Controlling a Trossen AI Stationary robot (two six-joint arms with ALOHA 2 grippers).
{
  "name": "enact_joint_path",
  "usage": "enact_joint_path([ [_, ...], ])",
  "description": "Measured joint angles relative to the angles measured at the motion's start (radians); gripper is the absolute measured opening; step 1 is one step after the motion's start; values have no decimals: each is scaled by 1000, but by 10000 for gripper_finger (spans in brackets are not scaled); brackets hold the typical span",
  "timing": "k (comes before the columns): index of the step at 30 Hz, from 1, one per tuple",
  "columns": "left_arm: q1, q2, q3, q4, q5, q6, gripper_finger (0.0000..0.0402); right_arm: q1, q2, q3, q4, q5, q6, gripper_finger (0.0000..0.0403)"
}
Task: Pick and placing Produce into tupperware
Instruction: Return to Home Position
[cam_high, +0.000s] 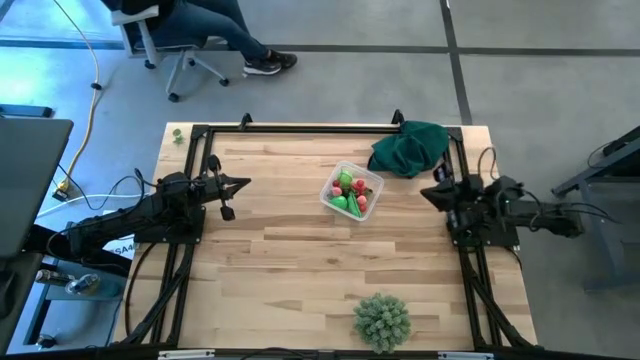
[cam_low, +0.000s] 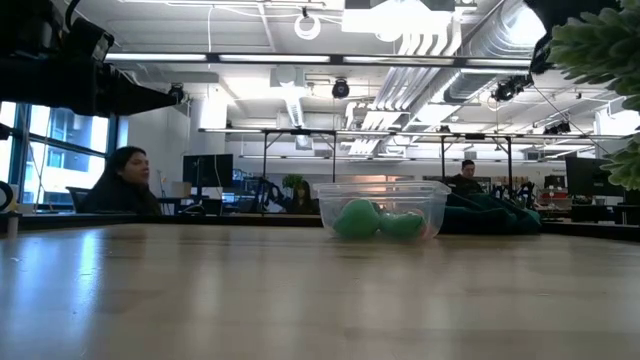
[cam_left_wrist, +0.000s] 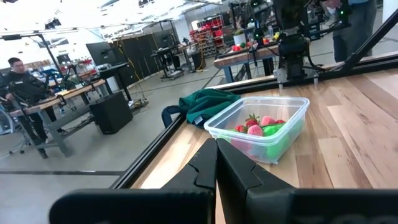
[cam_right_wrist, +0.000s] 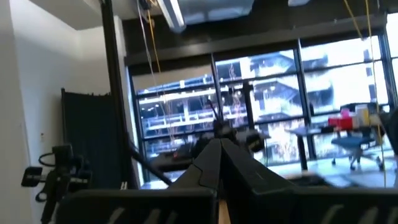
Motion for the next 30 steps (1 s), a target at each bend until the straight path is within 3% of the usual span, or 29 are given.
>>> enact_joint_path([
  [10,0,0,0,0,0,0,0,0,1,-101,6,6,43,0],
  [17,0,0,0,0,0,0,0,0,1,-101,-49,24,-40,0],
  [22,0,0,0,0,0,0,0,0,1,-102,-133,43,-95,0],
  [30,0,0,0,0,0,0,0,0,4,-100,-297,110,-34,0],
])
